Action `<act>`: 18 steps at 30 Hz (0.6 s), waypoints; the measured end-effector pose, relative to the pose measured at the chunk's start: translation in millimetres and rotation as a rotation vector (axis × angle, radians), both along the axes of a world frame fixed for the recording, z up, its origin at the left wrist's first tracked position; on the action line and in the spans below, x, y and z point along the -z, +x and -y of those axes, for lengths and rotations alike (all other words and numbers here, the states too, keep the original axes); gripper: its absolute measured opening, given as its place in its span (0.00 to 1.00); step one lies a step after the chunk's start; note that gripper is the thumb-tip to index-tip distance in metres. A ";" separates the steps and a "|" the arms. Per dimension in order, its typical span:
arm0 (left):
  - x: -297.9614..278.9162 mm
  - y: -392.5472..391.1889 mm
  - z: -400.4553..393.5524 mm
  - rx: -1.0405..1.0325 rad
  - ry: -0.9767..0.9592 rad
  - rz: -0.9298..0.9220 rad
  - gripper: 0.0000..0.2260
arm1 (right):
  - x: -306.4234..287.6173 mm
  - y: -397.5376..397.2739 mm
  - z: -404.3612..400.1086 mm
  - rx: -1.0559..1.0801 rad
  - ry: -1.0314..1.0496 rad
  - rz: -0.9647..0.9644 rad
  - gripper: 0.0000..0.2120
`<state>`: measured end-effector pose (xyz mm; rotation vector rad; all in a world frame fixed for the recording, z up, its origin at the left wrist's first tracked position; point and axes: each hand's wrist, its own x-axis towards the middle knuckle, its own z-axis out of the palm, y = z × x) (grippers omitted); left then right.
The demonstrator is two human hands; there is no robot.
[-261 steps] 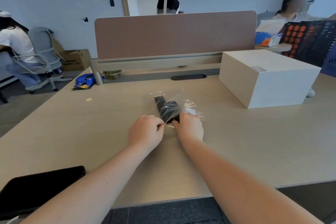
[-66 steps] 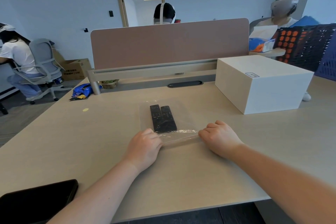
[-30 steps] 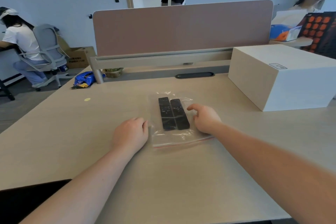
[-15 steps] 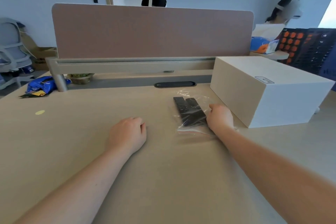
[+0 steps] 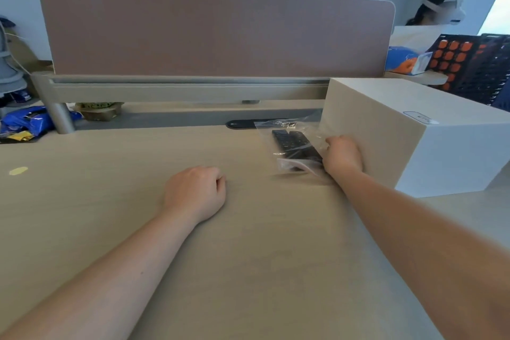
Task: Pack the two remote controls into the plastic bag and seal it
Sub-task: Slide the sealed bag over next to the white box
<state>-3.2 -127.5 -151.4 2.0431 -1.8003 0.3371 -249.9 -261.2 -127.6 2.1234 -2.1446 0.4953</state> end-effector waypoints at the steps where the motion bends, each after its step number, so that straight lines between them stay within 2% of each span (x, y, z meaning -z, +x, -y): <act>1: 0.3 0.2 0.5 0.001 0.000 0.001 0.13 | 1.5 -0.9 2.5 -0.004 -0.012 0.016 0.14; 3: 1.5 0.2 0.1 0.008 -0.002 0.004 0.13 | 4.9 -3.1 3.6 -0.019 -0.072 0.008 0.12; 6: 2.3 -1.0 -3.0 0.025 -0.015 0.004 0.13 | 6.6 -3.6 -6.7 -0.059 -0.208 -0.137 0.12; 7: 2.3 -1.4 -4.2 0.030 -0.022 0.006 0.13 | 7.2 -1.7 -11.6 -0.093 -0.247 -0.133 0.12; 9: 1.6 -2.8 -6.5 0.033 -0.031 0.019 0.13 | 9.4 3.6 -23.6 -0.214 -0.255 -0.003 0.15; 11: 1.1 -4.0 -8.6 0.025 -0.034 0.033 0.13 | 14.5 6.1 -35.6 -0.379 -0.134 0.117 0.19; 13: 1.3 -5.2 -11.2 0.017 -0.032 0.040 0.13 | 16.4 1.9 -44.9 -0.493 0.048 0.066 0.24; 15: 1.6 -6.6 -15.3 0.017 -0.029 0.034 0.13 | 14.3 -6.2 -50.0 -0.519 0.196 0.012 0.25; 18: 1.9 -9.6 -23.5 0.038 -0.026 0.022 0.13 | 12.4 -14.3 -53.2 -0.538 0.314 -0.024 0.24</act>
